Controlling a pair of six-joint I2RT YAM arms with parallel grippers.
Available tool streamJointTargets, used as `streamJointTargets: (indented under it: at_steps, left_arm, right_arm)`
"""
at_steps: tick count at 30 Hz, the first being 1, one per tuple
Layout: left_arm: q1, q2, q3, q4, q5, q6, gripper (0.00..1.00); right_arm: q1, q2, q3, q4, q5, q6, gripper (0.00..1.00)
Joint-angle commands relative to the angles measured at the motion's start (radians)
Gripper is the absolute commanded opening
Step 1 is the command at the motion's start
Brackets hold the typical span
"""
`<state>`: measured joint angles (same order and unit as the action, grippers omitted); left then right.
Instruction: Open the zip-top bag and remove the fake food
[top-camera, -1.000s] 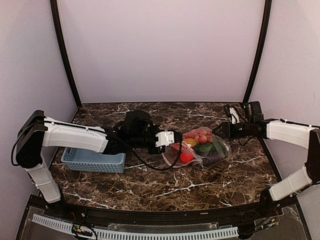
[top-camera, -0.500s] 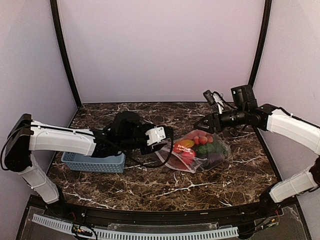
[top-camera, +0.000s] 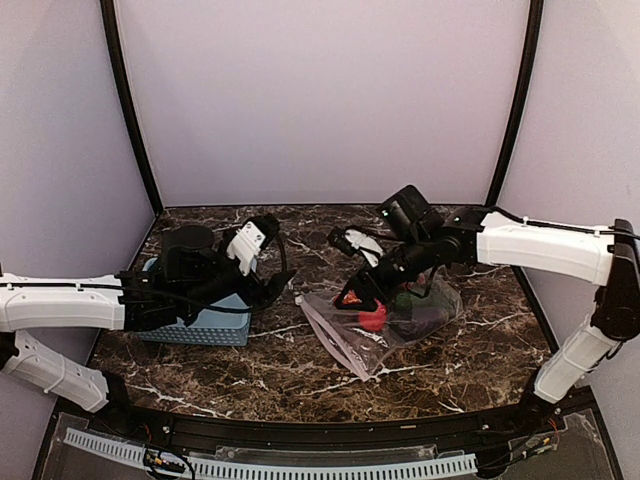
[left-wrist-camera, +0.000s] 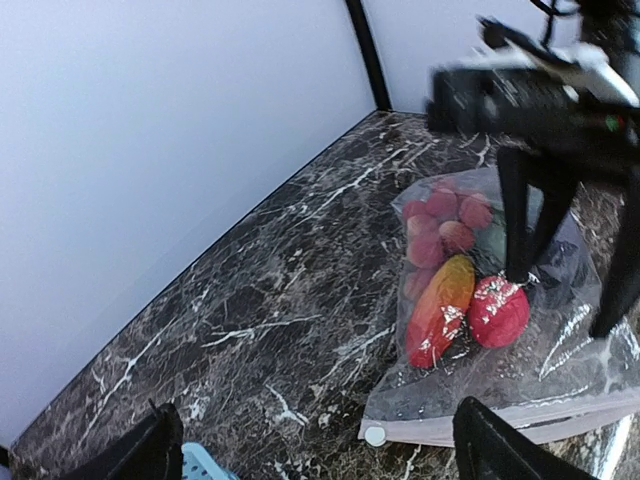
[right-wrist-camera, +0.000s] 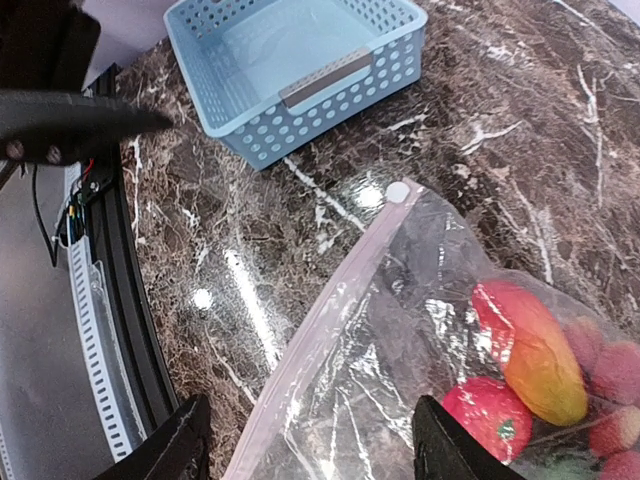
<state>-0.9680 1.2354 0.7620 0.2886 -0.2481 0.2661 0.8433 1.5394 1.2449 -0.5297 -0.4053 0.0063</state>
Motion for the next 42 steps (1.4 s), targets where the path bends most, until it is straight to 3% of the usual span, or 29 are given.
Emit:
streamJointTargets:
  at_steps: [1, 6, 11, 20, 28, 31, 37, 42]
  left_arm:
    - [-0.002, -0.067, -0.02, -0.051, -0.183, -0.175, 0.97]
    - [0.018, -0.144, -0.035, -0.104, -0.273, -0.293, 0.99]
    - [0.076, -0.234, -0.069, -0.148, -0.268, -0.382, 0.99]
    - [0.11, -0.284, -0.098, -0.186, -0.25, -0.406, 0.99]
    - [0.113, -0.289, -0.112, -0.181, -0.252, -0.406, 0.99]
    - [0.112, -0.287, -0.12, -0.176, -0.253, -0.404, 0.99]
    - [0.112, -0.285, -0.136, -0.156, -0.242, -0.398, 0.99]
    - [0.112, -0.305, -0.163, -0.133, -0.215, -0.374, 0.99]
  right_arm:
    - [0.102, 0.074, 0.056, -0.057, 0.167, -0.006, 0.66]
    - [0.226, 0.174, 0.134, -0.117, 0.349, 0.039, 0.7]
    - [0.301, 0.263, 0.217, -0.197, 0.595, 0.059, 0.72]
    - [0.335, 0.363, 0.271, -0.25, 0.721, 0.043, 0.7]
    - [0.335, 0.389, 0.307, -0.298, 0.799, 0.044, 0.49]
    - [0.335, 0.375, 0.312, -0.3, 0.817, 0.045, 0.45]
    - [0.332, 0.365, 0.307, -0.295, 0.826, 0.031, 0.17]
    - [0.323, 0.356, 0.284, -0.273, 0.745, 0.031, 0.02]
